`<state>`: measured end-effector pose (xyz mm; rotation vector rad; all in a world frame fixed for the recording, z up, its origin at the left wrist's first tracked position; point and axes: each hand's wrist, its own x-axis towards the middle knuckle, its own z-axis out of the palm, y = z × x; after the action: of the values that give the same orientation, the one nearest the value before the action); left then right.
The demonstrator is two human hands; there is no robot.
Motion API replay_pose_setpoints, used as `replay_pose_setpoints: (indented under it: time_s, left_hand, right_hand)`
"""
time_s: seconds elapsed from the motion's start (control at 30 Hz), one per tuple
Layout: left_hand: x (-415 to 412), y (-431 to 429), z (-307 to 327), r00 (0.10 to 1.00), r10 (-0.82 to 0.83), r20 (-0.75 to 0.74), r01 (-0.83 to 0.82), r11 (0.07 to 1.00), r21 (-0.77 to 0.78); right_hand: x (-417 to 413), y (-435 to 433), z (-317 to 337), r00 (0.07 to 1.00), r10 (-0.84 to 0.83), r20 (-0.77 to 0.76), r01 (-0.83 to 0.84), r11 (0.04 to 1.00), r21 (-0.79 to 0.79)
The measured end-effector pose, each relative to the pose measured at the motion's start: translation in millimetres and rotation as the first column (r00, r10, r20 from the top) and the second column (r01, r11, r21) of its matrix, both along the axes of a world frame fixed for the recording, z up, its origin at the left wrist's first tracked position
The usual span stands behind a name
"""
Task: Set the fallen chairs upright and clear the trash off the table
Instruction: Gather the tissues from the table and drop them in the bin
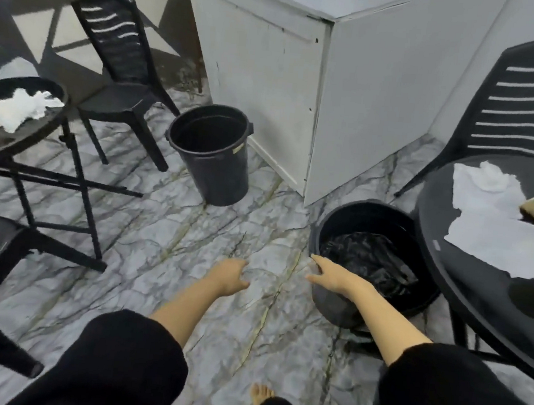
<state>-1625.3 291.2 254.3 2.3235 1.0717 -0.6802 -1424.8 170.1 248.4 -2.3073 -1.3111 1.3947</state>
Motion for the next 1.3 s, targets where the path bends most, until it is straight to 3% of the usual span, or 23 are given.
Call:
replay_pose_setpoints:
  time_s: [0.3, 0.53, 0.87, 1.0, 1.3]
  left_hand:
    - [136.2, 127.3, 0.3, 0.964, -0.239, 0.116, 0.242, 0.970, -0.020]
    - [280.9, 216.2, 16.5, 0.803, -0.560, 0.204, 0.574, 0.819, -0.010]
    - [458.7, 207.0, 37.5, 0.410, -0.849, 0.333, 0.899, 0.438, 0.008]
    - [521.6, 186.3, 42.2, 0.246, -0.889, 0.385, 0.951, 0.299, 0.083]
    - [597.9, 130.7, 39.2, -0.011, -0.906, 0.424, 0.997, 0.024, 0.075]
  right_hand:
    - [91.8, 78.8, 8.0, 0.968, -0.249, 0.029, 0.249, 0.969, 0.001]
    - [161.4, 124.7, 14.9, 0.826, -0.562, 0.049, 0.560, 0.827, 0.051]
    - [224.5, 120.1, 24.1, 0.459, -0.885, 0.077, 0.855, 0.464, 0.232]
    - [252.8, 103.1, 23.5, 0.291, -0.952, 0.092, 0.898, 0.306, 0.317]
    - [280.8, 63.4, 27.7, -0.049, -0.997, 0.060, 0.926, -0.023, 0.378]
